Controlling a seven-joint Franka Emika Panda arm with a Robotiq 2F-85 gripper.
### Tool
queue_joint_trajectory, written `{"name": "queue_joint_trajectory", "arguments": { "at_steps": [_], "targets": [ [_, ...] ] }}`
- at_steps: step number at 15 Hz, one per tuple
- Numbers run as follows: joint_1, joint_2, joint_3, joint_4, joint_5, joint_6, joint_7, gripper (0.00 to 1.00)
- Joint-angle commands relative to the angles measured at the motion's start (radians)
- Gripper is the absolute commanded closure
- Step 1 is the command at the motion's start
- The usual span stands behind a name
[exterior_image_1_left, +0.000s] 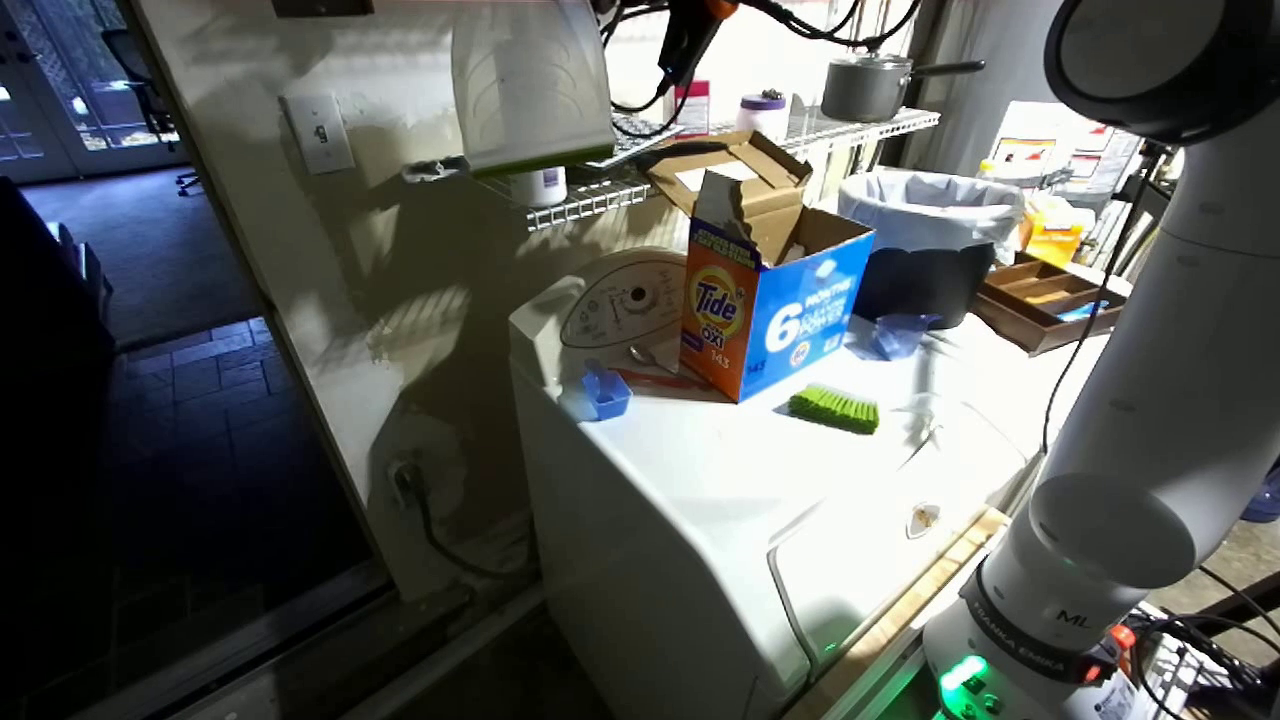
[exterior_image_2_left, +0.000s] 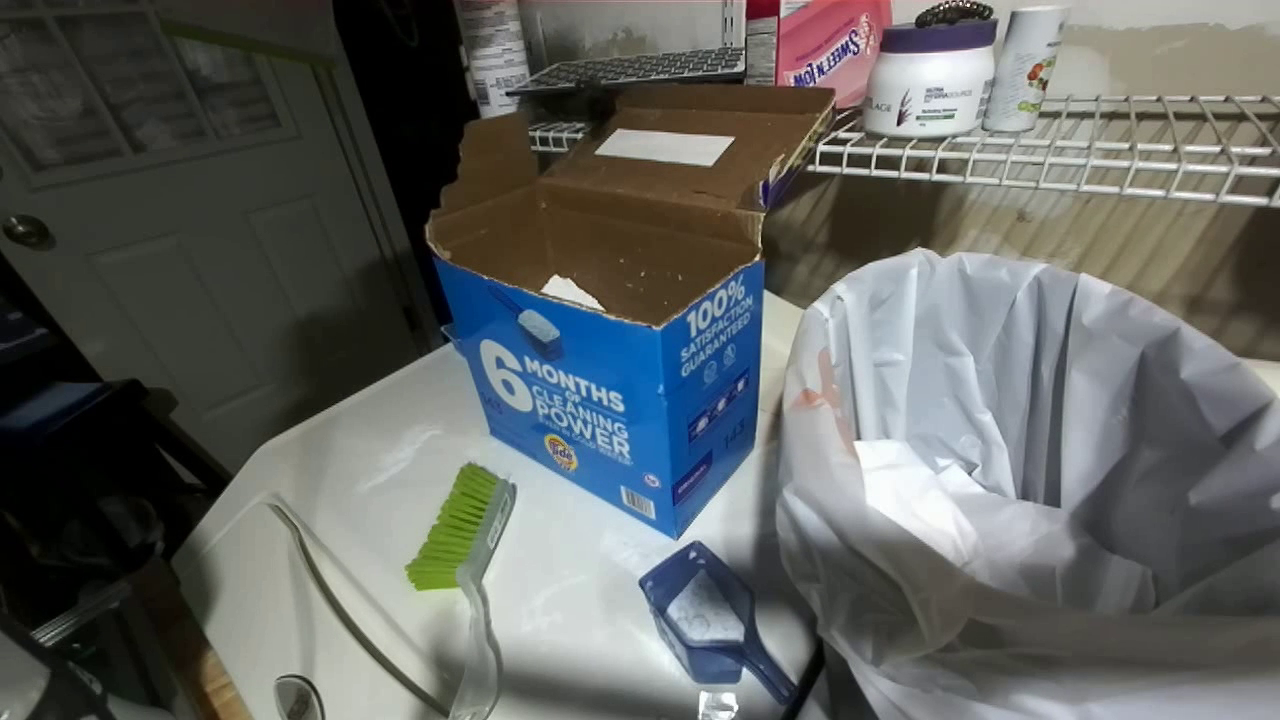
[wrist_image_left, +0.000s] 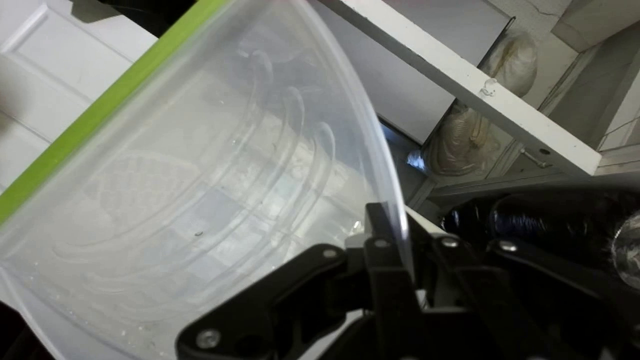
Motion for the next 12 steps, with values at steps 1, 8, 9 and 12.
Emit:
{"name": "queue_joint_trajectory", "arguments": {
  "at_steps": [1, 8, 9, 12],
  "targets": [
    [-0.019, 0.056, 0.023, 0.083, 0.052, 0.007, 0.082, 0.98],
    [-0.022, 0.102, 0.034, 0.125, 0.145, 0.088, 0.174, 0.98],
    [-0.020, 0.110, 0.036, 0.134, 0.148, 0.102, 0.182, 0.98],
    [-0.023, 0.084, 0.036, 0.091, 0.113, 0.099, 0.142, 0.93]
  ]
}}
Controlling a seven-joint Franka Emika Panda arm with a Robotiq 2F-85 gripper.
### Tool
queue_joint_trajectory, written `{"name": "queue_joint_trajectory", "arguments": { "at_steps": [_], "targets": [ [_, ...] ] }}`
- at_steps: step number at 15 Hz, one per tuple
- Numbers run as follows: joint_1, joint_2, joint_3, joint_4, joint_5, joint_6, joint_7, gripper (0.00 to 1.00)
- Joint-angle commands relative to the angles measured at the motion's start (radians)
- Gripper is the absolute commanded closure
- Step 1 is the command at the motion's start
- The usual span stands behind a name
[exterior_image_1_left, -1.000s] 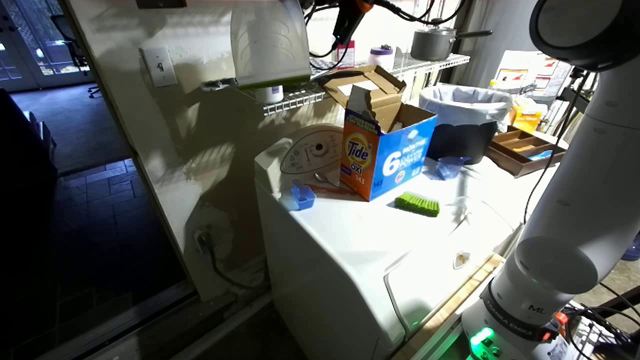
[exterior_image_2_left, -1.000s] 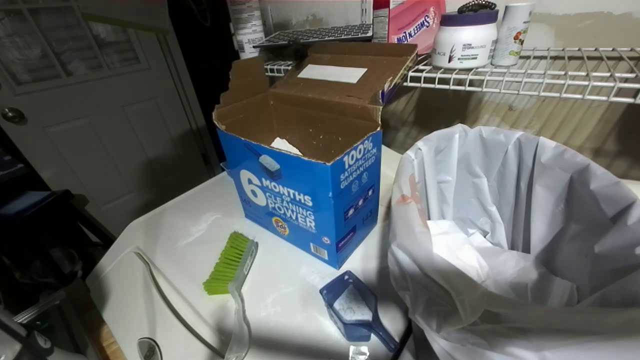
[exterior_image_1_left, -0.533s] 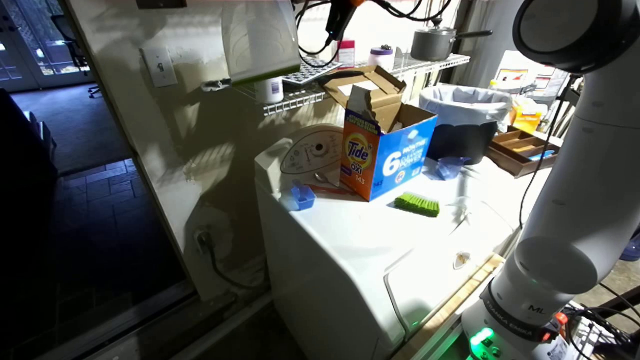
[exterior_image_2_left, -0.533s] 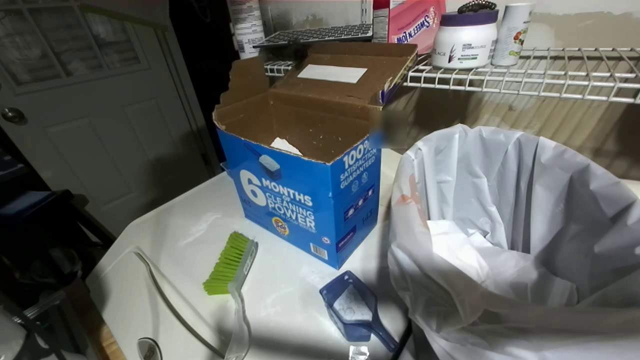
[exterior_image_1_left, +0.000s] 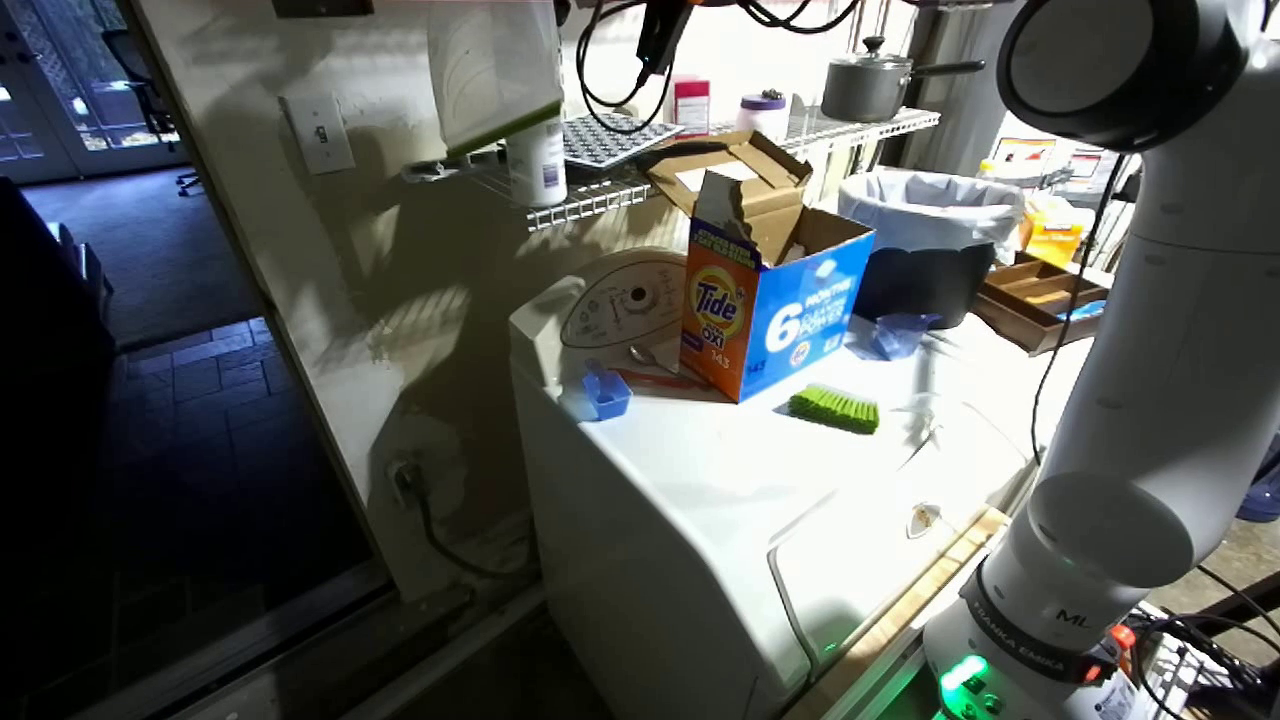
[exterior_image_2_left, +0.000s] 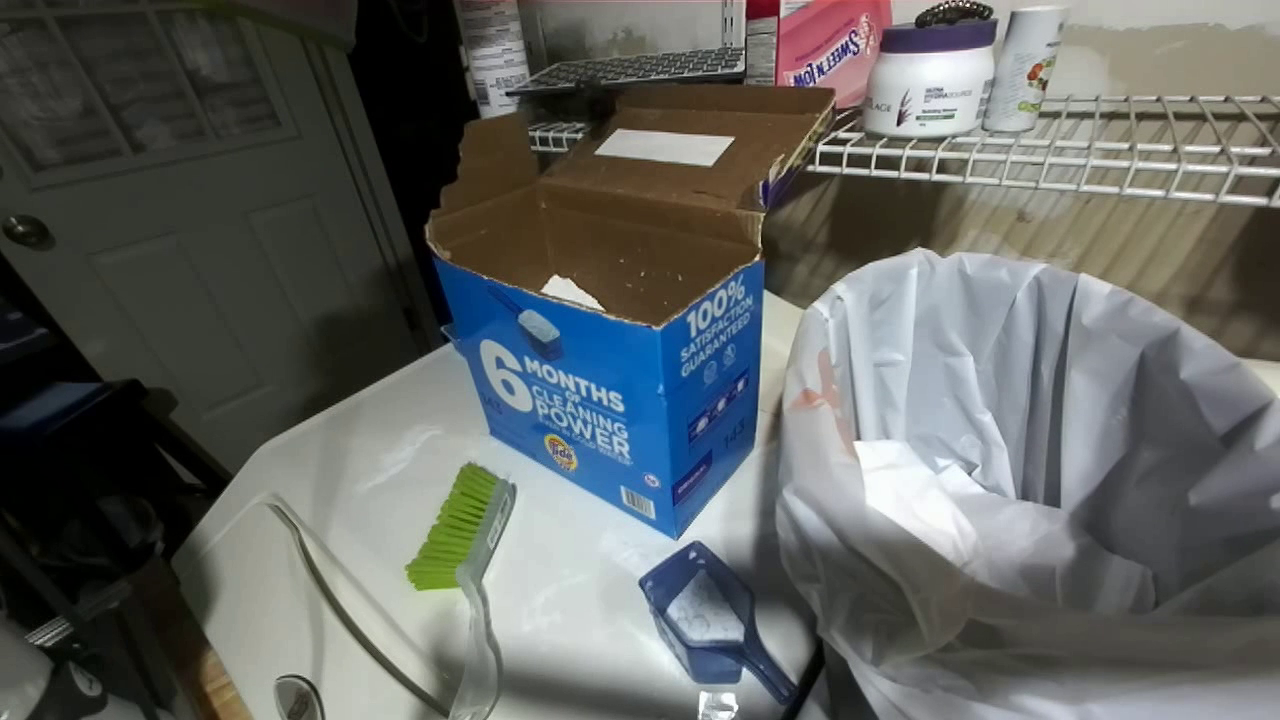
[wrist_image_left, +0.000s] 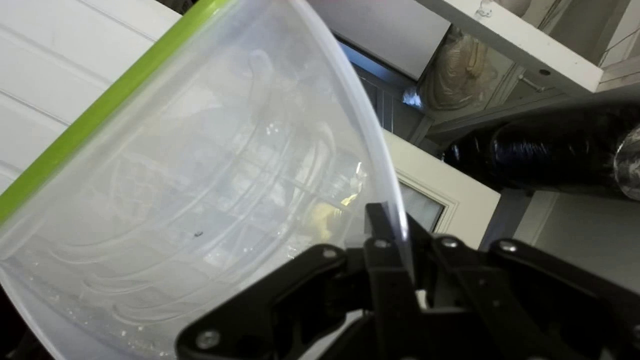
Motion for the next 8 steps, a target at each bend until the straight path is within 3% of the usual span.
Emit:
{"name": "queue_joint_trajectory", "arguments": {
  "at_steps": [1, 2, 8],
  "targets": [
    [-0.014, 0.005, 0.017, 0.008, -0.002, 0.001, 0.005, 0.93],
    [-0.014, 0.007, 0.017, 0.011, -0.002, 0.002, 0.006, 0.98],
    [-0.017, 0.032, 0.021, 0.030, 0.020, 0.005, 0.042, 0.98]
  ]
}}
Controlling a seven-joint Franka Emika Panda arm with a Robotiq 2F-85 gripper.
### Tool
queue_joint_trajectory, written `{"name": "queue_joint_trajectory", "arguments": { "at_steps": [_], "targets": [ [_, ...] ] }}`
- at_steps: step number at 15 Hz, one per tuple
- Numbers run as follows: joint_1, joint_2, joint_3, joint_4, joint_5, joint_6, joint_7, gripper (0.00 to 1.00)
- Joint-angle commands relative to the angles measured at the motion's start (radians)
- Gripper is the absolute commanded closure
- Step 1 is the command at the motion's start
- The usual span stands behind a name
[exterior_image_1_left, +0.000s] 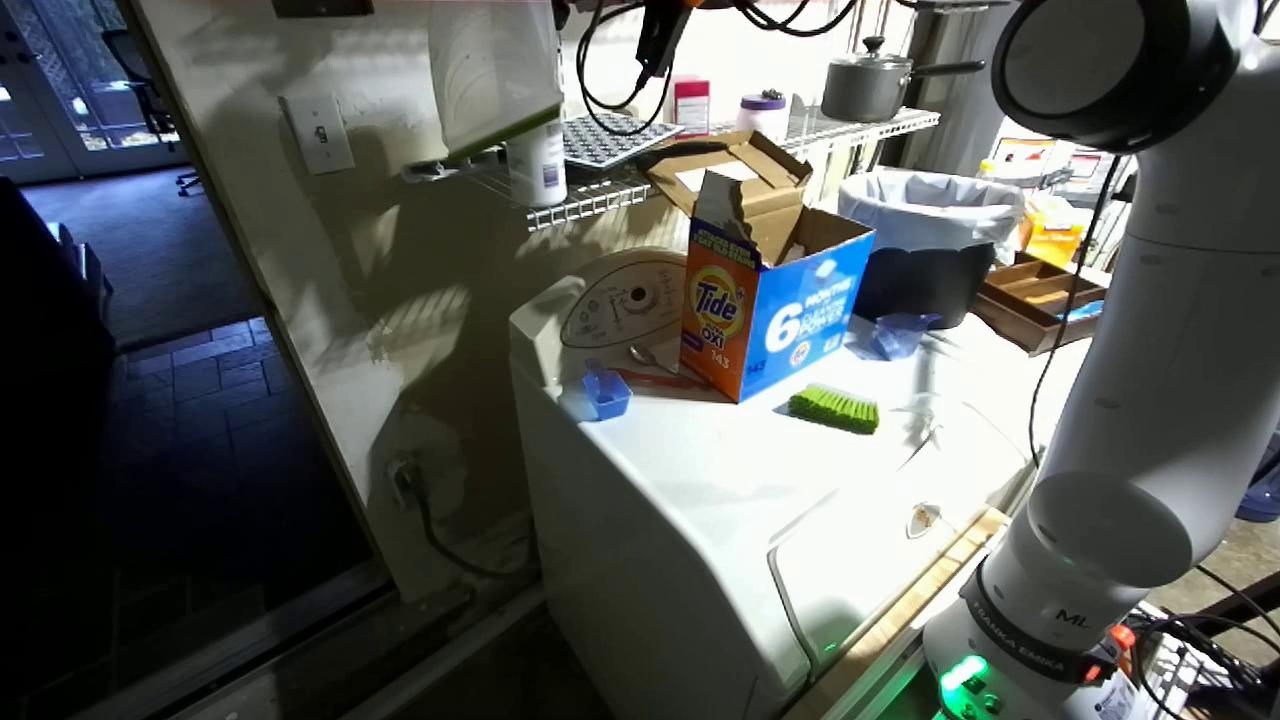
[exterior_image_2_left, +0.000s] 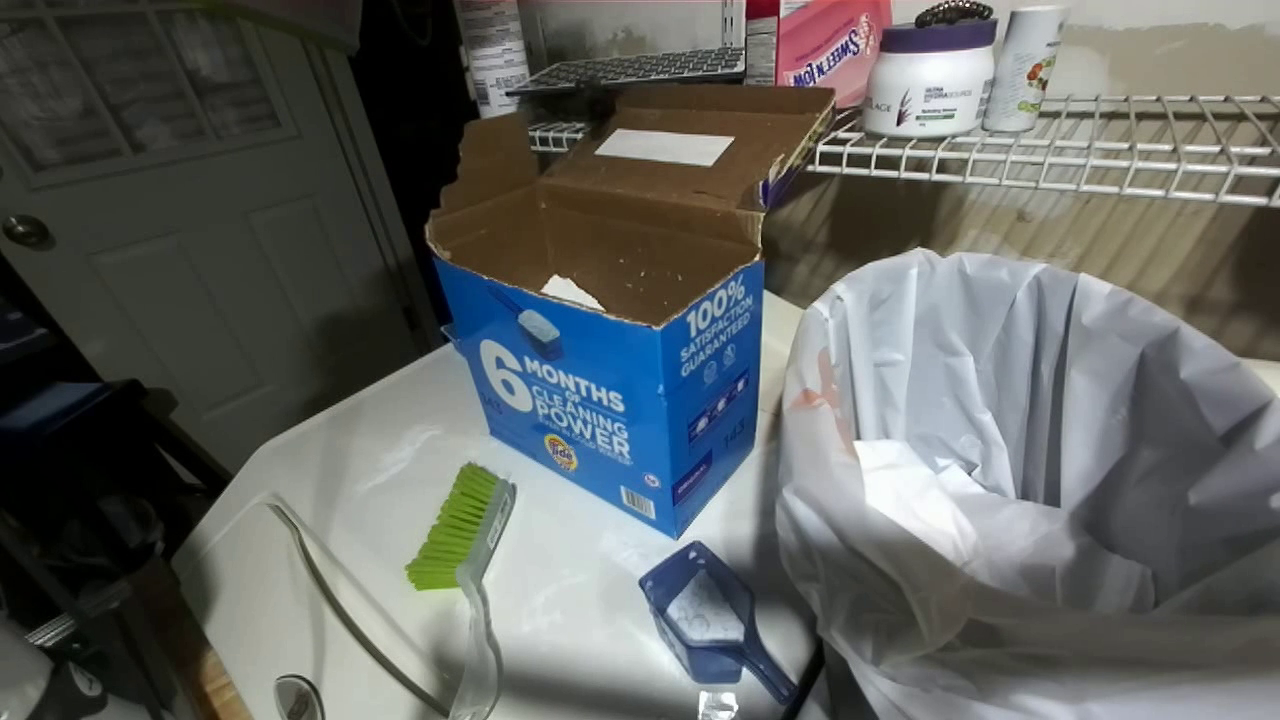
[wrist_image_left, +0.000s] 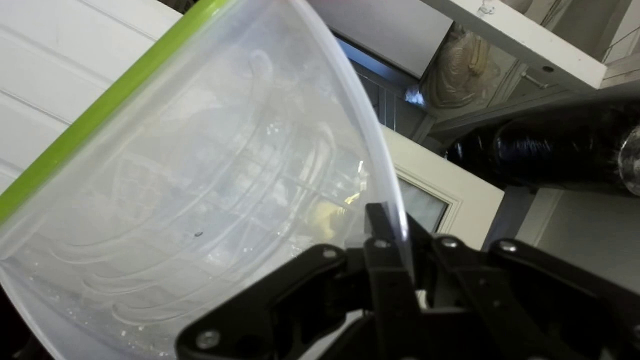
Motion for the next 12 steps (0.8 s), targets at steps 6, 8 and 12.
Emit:
{"name": "queue_joint_trajectory", "arguments": {
  "at_steps": [6, 8, 12],
  "targets": [
    [-0.017, 0.054, 0.032, 0.032, 0.074, -0.007, 0.082, 0.98],
    [-0.018, 0.058, 0.033, 0.031, 0.090, 0.001, 0.098, 0.98],
    [-0.020, 0.070, 0.032, 0.035, 0.125, 0.008, 0.117, 0.98]
  ]
}}
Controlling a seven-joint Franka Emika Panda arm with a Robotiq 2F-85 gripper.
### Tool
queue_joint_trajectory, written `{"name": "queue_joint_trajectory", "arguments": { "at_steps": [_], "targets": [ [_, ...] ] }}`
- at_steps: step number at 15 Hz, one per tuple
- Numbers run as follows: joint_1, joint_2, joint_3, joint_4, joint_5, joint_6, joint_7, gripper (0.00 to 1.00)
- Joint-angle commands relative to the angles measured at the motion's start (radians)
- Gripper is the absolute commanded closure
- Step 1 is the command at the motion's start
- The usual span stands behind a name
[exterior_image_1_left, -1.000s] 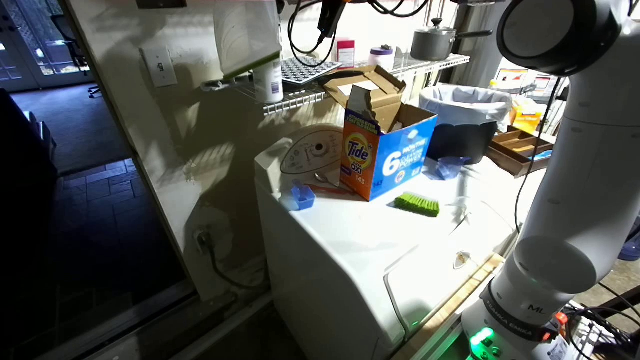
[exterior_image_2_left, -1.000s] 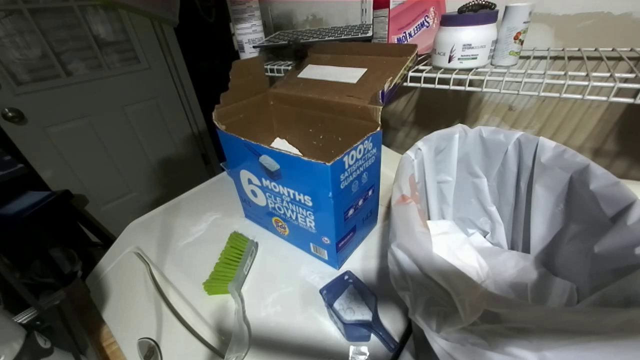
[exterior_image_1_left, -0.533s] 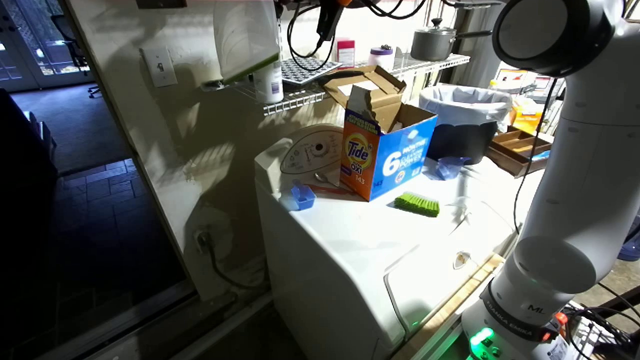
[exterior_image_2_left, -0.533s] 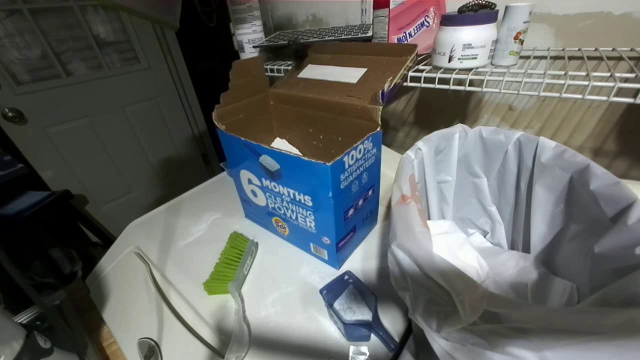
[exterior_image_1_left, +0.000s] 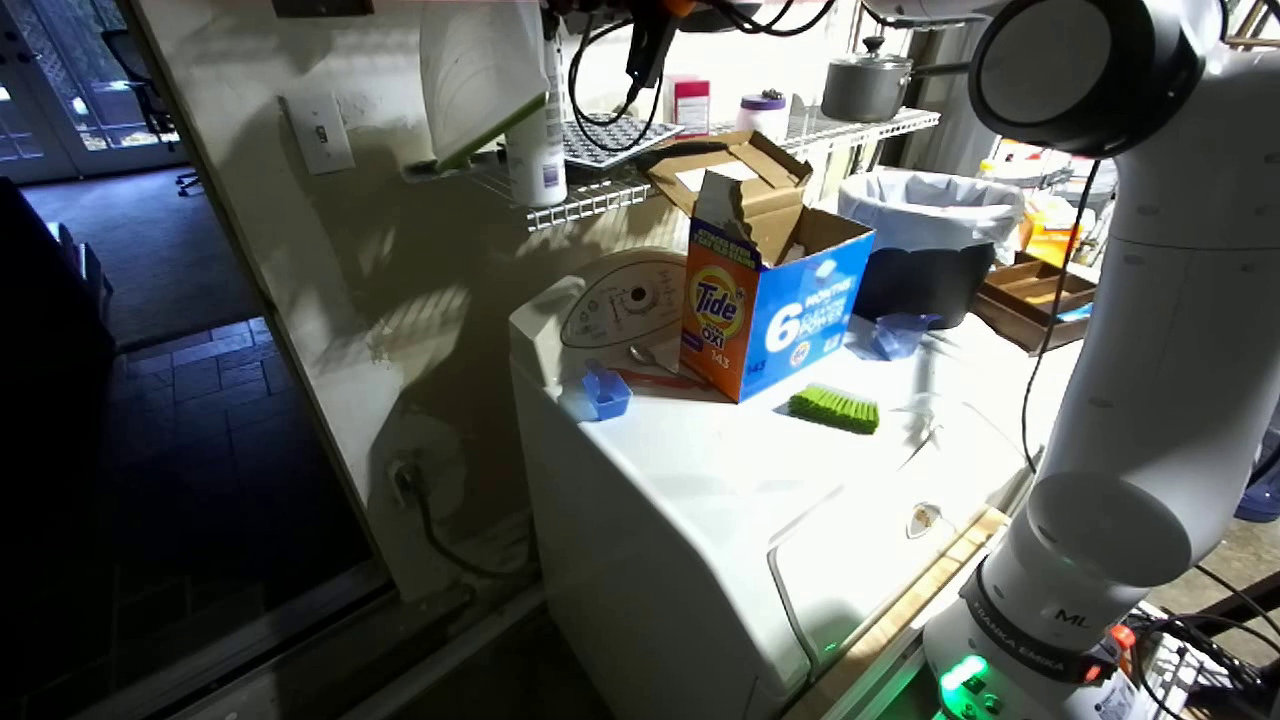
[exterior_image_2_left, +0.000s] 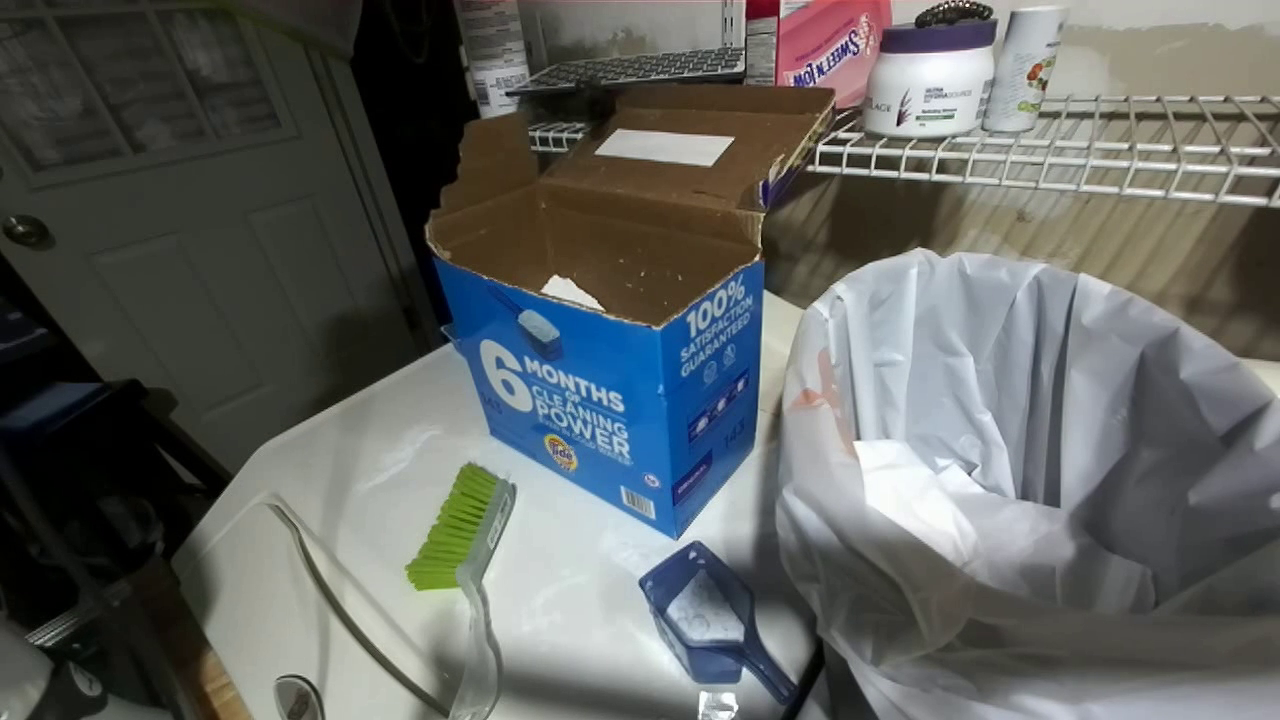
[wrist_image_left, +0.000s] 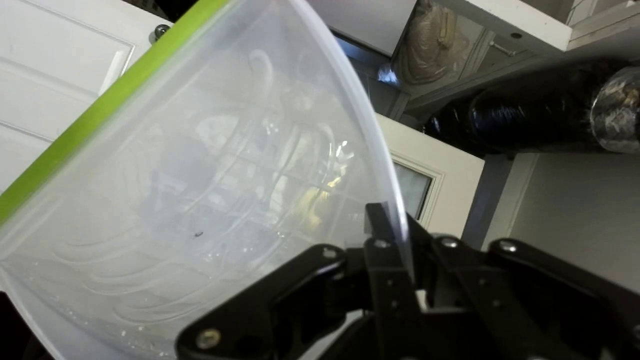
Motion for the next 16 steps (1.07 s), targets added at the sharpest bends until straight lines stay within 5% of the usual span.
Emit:
{"name": "queue_joint_trajectory", "arguments": {
  "at_steps": [1, 16],
  "targets": [
    [-0.017, 0.027, 0.019, 0.037, 0.055, 0.008, 0.055, 0.98],
    [-0.016, 0.043, 0.016, 0.039, 0.085, 0.033, 0.112, 0.98]
  ]
}}
